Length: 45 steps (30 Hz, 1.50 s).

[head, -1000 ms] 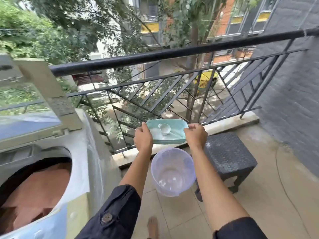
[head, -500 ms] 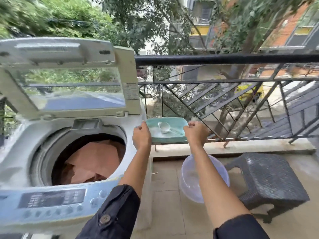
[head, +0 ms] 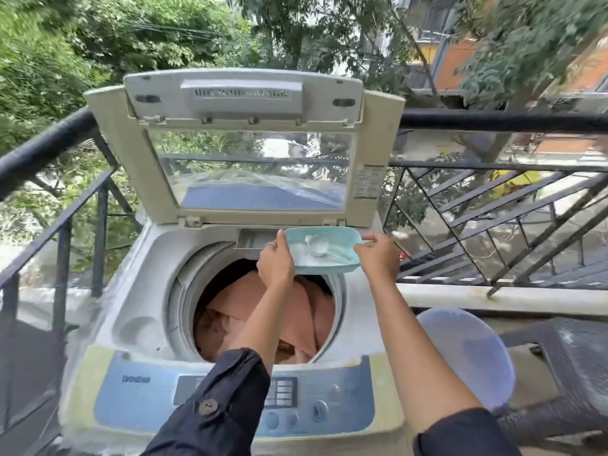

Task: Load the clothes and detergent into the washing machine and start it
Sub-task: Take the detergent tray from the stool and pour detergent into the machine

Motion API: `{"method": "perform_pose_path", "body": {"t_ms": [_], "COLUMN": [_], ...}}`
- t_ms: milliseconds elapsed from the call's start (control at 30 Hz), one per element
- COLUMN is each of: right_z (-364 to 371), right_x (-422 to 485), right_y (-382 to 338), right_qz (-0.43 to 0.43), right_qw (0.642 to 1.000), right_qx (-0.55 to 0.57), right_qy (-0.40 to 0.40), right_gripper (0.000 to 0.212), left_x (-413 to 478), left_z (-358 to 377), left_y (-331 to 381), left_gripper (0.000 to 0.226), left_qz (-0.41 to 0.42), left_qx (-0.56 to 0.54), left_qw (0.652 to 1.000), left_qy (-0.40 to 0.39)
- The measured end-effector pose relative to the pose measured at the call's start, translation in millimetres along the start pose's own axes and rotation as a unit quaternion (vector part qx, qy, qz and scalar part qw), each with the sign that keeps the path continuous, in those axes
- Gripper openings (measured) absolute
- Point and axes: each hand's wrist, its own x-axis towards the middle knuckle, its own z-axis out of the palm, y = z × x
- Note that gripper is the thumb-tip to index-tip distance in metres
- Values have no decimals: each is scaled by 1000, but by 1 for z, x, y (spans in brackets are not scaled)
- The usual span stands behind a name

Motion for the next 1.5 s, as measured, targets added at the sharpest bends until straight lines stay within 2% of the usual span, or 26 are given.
{"method": "perform_pose_path", "body": {"t_ms": [100, 267, 367, 467, 600, 733, 833, 967, 1200, 1267, 1500], "right_z": [32, 75, 92, 105, 113, 119, 122, 125, 117, 116, 124], "right_x": [-12, -31, -37, -42, -46, -47, -49, -51, -54, -53, -58], "right_y": [-11, -29, -36, -40, -39, -35, -34, -31, -33, -34, -33], "right_qz": [-33, -124, -165, -155, -168, -174, -168, -162, -150, -144, -115], "right_qw": [999, 983, 975, 962, 931, 917, 916, 928, 957, 952, 927], "right_qx": [1, -126, -144, -201, -300, -329, -327, -291, -236, -260, -326], "right_qy": [3, 40, -19, -105, -121, -143, -160, -170, -79, -76, -145], "right_gripper": [33, 34, 25, 28, 34, 32, 31, 19, 13, 16, 21], "left_x": [22, 55, 64, 70, 74, 80, 84, 86, 88, 88, 86], "left_z": [-23, -52, -63, -69, -72, -72, -71, -67, -66, -65, -61], "left_y": [-15, -38, -49, -58, -66, -74, -80, -86, -98, -101, -109], "left_gripper": [54, 54, 53, 52, 49, 49, 47, 46, 45, 45, 41], "left_qz": [-1, -38, -49, -58, -56, -56, -63, -60, -78, -68, 4], "left_qx": [9, 6, -3, -8, -6, 4, -10, -15, -64, -62, -35], "left_qw": [1000, 999, 999, 998, 998, 998, 997, 996, 994, 994, 996], "left_qy": [-3, -4, -13, -22, -33, -37, -46, -63, -52, -52, -86]}}
